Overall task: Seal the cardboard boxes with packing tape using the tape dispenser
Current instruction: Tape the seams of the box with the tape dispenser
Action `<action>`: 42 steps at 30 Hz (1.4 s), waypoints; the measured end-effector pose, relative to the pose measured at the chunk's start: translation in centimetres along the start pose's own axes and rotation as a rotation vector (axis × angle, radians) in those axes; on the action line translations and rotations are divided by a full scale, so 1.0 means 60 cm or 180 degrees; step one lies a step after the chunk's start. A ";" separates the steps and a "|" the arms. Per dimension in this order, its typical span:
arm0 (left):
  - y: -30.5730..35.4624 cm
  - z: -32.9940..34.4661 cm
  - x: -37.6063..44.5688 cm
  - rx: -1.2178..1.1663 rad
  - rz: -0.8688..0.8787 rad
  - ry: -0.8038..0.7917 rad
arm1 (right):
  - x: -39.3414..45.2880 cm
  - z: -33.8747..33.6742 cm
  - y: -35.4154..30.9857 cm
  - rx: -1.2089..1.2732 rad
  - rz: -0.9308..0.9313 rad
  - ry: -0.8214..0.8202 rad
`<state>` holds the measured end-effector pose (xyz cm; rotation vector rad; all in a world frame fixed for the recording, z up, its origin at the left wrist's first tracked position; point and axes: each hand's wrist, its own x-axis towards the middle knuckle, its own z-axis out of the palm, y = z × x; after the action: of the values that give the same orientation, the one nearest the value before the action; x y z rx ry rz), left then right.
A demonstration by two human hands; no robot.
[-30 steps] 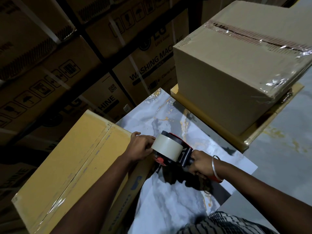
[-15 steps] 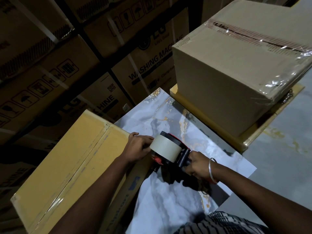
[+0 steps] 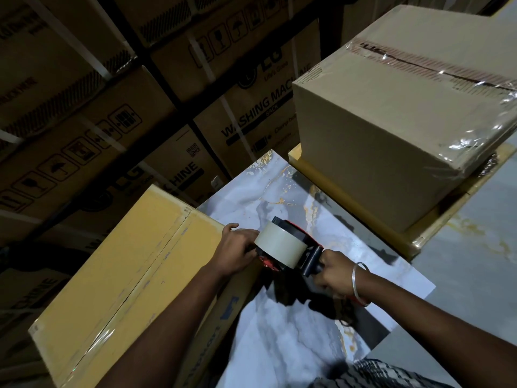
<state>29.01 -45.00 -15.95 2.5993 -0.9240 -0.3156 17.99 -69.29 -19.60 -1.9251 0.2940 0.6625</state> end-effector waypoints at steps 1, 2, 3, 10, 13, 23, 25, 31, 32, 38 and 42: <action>-0.003 0.001 -0.002 -0.0061 0.0004 0.0021 | 0.000 -0.001 -0.003 -0.0121 -0.0002 0.0040; -0.007 0.003 -0.003 -0.0110 0.0000 0.0035 | 0.001 -0.003 -0.002 -0.0245 0.0025 0.0081; -0.010 0.004 -0.004 -0.0126 -0.0006 0.0034 | 0.000 -0.007 0.003 -0.0327 0.0059 0.0126; 0.002 0.005 0.003 0.0170 -0.0250 -0.0066 | 0.013 -0.043 0.051 -0.0451 0.0233 0.0542; 0.015 0.006 0.005 0.0339 -0.0459 -0.0031 | 0.028 -0.056 0.048 -0.0872 0.0215 0.0650; 0.026 0.012 0.004 0.0498 -0.0618 0.0009 | 0.073 -0.043 0.075 -0.1234 0.0254 0.1083; 0.028 0.016 0.005 0.0472 -0.0711 0.0049 | 0.078 -0.036 0.076 -0.1372 0.0179 0.1245; 0.034 0.025 0.011 0.0765 -0.0894 0.0479 | 0.099 -0.022 0.082 -0.1973 0.0043 0.1243; 0.038 0.026 0.012 0.0780 -0.0959 0.0410 | 0.101 -0.020 0.084 -0.1977 0.0021 0.1233; 0.080 0.033 0.002 0.0612 -0.1336 0.0435 | 0.104 -0.007 0.093 -0.1994 -0.0067 0.1146; 0.113 0.048 -0.035 0.0230 -0.1524 0.0749 | 0.105 -0.003 0.099 -0.2030 -0.0141 0.1138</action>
<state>22.68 -49.27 -15.60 2.8221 -0.2312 -0.0915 20.37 -71.49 -27.65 -2.6605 0.2802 0.4000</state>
